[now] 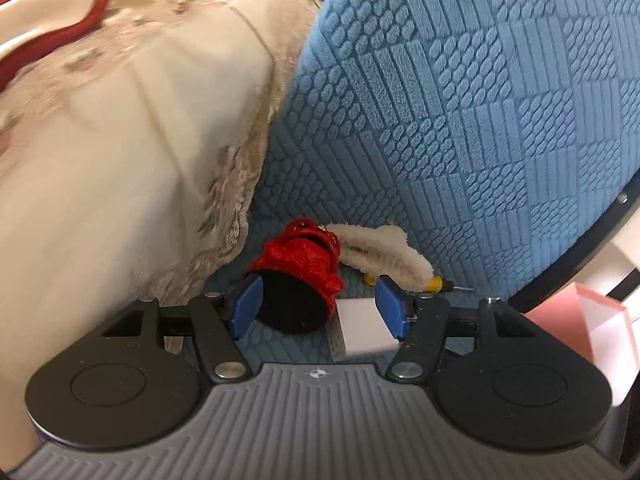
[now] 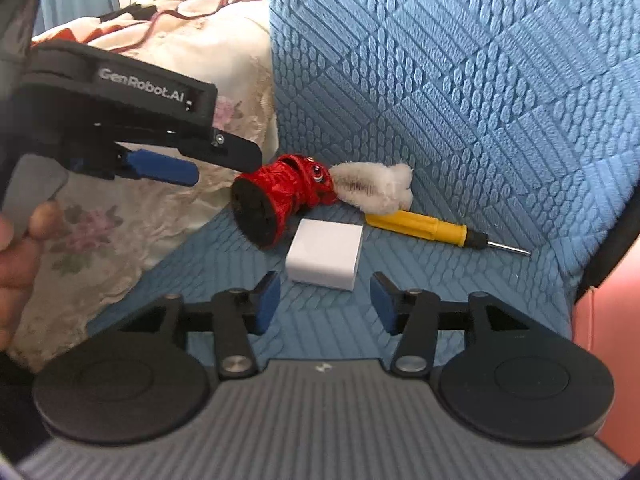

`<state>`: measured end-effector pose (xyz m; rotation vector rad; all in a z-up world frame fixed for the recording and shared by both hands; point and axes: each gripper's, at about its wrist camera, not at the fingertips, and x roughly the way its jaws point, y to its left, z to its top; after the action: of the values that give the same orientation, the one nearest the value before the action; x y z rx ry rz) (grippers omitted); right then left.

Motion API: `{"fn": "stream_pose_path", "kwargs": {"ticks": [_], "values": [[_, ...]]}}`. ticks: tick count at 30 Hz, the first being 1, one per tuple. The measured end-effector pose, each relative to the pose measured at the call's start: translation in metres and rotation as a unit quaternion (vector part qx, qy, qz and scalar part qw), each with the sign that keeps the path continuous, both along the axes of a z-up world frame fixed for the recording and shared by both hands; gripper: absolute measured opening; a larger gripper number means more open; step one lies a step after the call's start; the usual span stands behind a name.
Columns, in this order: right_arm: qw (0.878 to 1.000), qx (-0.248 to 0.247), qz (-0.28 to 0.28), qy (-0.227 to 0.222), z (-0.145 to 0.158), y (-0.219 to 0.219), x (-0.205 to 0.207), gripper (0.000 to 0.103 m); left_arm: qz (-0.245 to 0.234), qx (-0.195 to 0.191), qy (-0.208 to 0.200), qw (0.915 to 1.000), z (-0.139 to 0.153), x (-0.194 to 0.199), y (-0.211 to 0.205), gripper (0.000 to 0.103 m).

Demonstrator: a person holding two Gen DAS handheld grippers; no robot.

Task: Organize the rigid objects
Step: 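Grasp the white cube charger with the right tool while the left tool reaches the red toy, then grasp and lift the red toy figure with the left tool while the right tool lifts the cube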

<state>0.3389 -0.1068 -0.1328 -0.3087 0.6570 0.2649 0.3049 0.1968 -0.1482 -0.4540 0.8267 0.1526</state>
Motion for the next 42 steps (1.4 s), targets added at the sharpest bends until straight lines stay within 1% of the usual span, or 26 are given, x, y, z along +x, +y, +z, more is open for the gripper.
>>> {"fn": "stream_pose_path", "kwargs": {"ticks": [2,4,6,10,14,19,25,30,33,36,41,42], "values": [[1.000,0.000,-0.002,0.001,-0.003,0.002,0.010,0.052,-0.010,0.010,0.003,0.9999,-0.002,0.009,0.000,0.068],[1.000,-0.013,-0.002,-0.001,-0.007,0.006,0.019,0.052,-0.021,0.020,0.007,0.9995,-0.004,0.018,-0.001,0.068],[1.000,-0.017,-0.003,0.000,-0.011,0.009,0.028,0.052,-0.032,0.038,0.011,0.9987,-0.007,0.028,-0.003,0.068],[1.000,0.007,-0.002,0.016,-0.013,0.011,0.039,0.053,-0.044,0.068,0.029,0.9963,-0.015,0.045,-0.005,0.068],[1.000,0.002,0.006,0.014,-0.017,0.015,0.044,0.055,-0.051,0.074,0.046,0.9949,-0.023,0.056,-0.004,0.068],[0.999,-0.002,-0.007,0.048,-0.030,0.018,0.054,0.057,-0.058,0.087,0.052,0.9932,-0.026,0.059,-0.005,0.068],[0.999,-0.008,-0.016,0.042,-0.038,0.025,0.051,0.056,-0.058,0.087,0.058,0.9928,-0.029,0.062,-0.005,0.068],[0.998,-0.025,-0.022,0.044,-0.036,0.029,0.045,0.055,-0.055,0.088,0.058,0.9929,-0.031,0.065,-0.005,0.068],[0.998,-0.024,-0.028,0.049,-0.032,0.024,0.039,0.055,-0.051,0.083,0.059,0.9935,-0.035,0.069,-0.005,0.068],[0.998,-0.025,-0.035,0.049,-0.027,0.016,0.032,0.055,-0.058,0.085,0.062,0.9928,-0.039,0.073,-0.006,0.068],[0.997,-0.019,-0.057,0.043,-0.016,-0.004,0.017,0.055,-0.075,0.103,0.075,0.9890,-0.050,0.084,-0.017,0.068],[0.997,-0.019,-0.062,0.043,-0.014,-0.007,0.015,0.053,-0.079,0.110,0.077,0.9878,-0.052,0.086,-0.020,0.068]]}}
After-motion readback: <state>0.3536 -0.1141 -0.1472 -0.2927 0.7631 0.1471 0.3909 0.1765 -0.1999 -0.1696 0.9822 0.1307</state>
